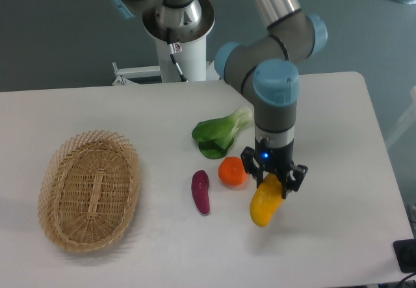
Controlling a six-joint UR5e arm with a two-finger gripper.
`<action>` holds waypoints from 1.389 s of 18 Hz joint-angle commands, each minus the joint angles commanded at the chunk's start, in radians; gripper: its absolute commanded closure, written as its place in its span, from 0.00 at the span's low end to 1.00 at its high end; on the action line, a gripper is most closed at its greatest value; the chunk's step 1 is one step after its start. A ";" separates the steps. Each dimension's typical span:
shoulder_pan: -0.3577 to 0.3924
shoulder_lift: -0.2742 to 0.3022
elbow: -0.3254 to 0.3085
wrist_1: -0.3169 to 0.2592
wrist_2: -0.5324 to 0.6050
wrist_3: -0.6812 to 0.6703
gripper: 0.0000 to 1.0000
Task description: Place the mango on the table
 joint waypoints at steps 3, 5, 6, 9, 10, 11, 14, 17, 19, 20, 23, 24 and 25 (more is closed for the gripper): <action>-0.005 -0.043 0.006 0.000 0.011 0.032 0.41; -0.014 -0.042 -0.015 -0.002 0.032 0.037 0.41; -0.017 -0.043 -0.021 -0.002 0.034 0.043 0.41; -0.018 -0.052 -0.020 -0.002 0.034 0.042 0.40; -0.018 -0.052 -0.020 0.000 0.034 0.043 0.33; -0.018 -0.052 -0.017 0.000 0.034 0.043 0.20; -0.018 -0.049 -0.006 -0.002 0.034 0.042 0.00; -0.018 -0.040 -0.009 -0.002 0.032 0.040 0.00; -0.018 -0.032 0.000 0.000 0.031 0.040 0.00; -0.018 -0.025 0.002 0.000 0.031 0.040 0.00; -0.018 -0.013 0.009 -0.001 0.031 0.045 0.00; -0.017 -0.008 0.012 -0.002 0.031 0.045 0.00; -0.017 -0.003 0.012 -0.002 0.029 0.045 0.00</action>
